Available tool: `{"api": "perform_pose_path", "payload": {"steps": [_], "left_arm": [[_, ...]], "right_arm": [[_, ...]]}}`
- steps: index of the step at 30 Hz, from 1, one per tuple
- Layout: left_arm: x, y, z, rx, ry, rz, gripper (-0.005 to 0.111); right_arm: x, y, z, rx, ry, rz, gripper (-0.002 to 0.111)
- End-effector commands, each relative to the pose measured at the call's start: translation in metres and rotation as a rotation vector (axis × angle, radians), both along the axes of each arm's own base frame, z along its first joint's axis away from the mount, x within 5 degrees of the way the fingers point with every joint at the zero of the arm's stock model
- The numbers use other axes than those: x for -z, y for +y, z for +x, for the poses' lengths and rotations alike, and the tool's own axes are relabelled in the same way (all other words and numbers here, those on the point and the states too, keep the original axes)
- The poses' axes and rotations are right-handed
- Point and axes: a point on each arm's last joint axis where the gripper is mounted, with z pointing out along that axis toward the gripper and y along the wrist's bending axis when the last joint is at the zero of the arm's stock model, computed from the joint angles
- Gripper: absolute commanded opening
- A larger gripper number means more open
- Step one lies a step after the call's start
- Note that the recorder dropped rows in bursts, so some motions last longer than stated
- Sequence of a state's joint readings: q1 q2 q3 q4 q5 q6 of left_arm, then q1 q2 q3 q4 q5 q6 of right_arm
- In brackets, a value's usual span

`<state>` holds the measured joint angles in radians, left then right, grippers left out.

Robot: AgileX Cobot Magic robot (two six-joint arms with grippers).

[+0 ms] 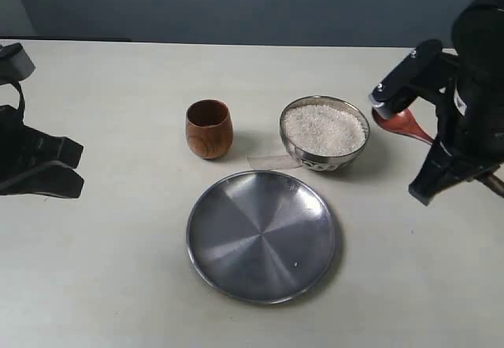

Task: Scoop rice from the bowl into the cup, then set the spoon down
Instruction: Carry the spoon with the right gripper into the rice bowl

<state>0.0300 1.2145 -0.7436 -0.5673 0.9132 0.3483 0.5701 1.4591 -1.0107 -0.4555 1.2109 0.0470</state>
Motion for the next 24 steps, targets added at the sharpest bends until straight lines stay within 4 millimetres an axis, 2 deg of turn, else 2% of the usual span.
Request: {"api": "perform_pose_path", "payload": {"steps": [1,9,15,24], "left_arm": [[0.002,-0.001,-0.002,0.008,0.01,-0.002,0.0],[0.002,-0.001,-0.001,0.006,0.008,-0.004,0.0],[0.002,0.0,0.0,0.001,-0.006,0.007,0.0],[0.001,0.0,0.001,-0.008,-0.019,0.009,0.0]], "right_arm": [[0.002,0.009,0.025,-0.052,-0.014,-0.084,-0.001],[0.024,0.027,0.064,-0.087,0.001,-0.177,-0.001],[0.031,0.035,0.089,-0.124,-0.044,-0.266,-0.001],[0.03,0.039,0.099,-0.185,-0.123,-0.389,-0.001]]}}
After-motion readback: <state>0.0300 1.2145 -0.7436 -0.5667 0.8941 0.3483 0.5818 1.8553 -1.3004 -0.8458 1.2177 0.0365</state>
